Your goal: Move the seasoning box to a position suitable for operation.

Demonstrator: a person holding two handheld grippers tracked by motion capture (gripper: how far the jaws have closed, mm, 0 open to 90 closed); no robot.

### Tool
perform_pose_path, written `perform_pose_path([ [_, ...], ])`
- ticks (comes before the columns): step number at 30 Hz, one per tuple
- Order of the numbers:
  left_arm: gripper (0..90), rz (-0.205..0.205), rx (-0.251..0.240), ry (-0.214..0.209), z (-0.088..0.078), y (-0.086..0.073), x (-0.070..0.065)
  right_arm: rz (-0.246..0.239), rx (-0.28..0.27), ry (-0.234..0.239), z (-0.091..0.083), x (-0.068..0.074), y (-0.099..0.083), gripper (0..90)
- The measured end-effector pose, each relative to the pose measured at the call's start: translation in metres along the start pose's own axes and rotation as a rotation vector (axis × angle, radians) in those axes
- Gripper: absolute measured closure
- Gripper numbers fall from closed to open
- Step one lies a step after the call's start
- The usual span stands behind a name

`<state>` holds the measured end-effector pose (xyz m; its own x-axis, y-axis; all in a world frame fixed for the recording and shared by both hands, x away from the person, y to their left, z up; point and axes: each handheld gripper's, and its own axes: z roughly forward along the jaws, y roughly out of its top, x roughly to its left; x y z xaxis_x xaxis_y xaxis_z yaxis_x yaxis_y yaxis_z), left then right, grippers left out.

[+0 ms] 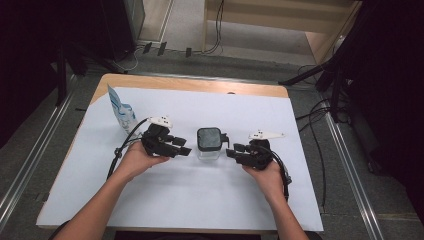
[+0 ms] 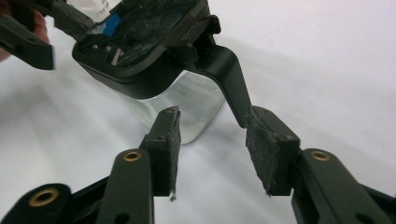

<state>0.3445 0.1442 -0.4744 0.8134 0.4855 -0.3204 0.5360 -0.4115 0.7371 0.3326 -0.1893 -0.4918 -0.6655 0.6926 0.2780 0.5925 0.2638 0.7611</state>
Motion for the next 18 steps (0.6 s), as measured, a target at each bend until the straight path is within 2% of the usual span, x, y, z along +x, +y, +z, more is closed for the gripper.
perform_pose_path([
  [2,42.2,-0.002,-0.003,-0.007,-0.0004,0.0,0.0002,-0.003,0.0,0.002,0.0009,-0.0001,0.0002,56.1],
  [3,39.1,-0.028,-0.001,-0.025,-0.0007,0.0001,0.0015,-0.003,0.006,-0.001,0.0024,0.0004,0.0005,55.1],
  [5,35.7,-0.031,-0.003,-0.036,-0.0006,-0.0002,0.0023,-0.018,0.006,0.0,0.0041,0.0009,0.0011,54.8],
  [8,28.8,-0.033,-0.001,-0.028,0.0001,0.0005,0.0017,-0.019,0.011,-0.002,0.0044,0.0015,0.0011,55.1],
  [9,26.1,-0.027,-0.007,-0.041,0.0,0.0004,0.0021,-0.019,0.01,-0.003,0.0042,0.0016,0.0012,55.2],
  [11,22.4,-0.032,-0.013,-0.043,0.0016,0.0008,0.0027,-0.014,0.005,-0.007,0.0034,0.0012,0.0015,55.4],
  [18,22.1,-0.024,-0.011,-0.04,0.0034,0.002,0.0054,-0.005,0.003,-0.002,0.003,0.0002,0.0016,57.2],
])
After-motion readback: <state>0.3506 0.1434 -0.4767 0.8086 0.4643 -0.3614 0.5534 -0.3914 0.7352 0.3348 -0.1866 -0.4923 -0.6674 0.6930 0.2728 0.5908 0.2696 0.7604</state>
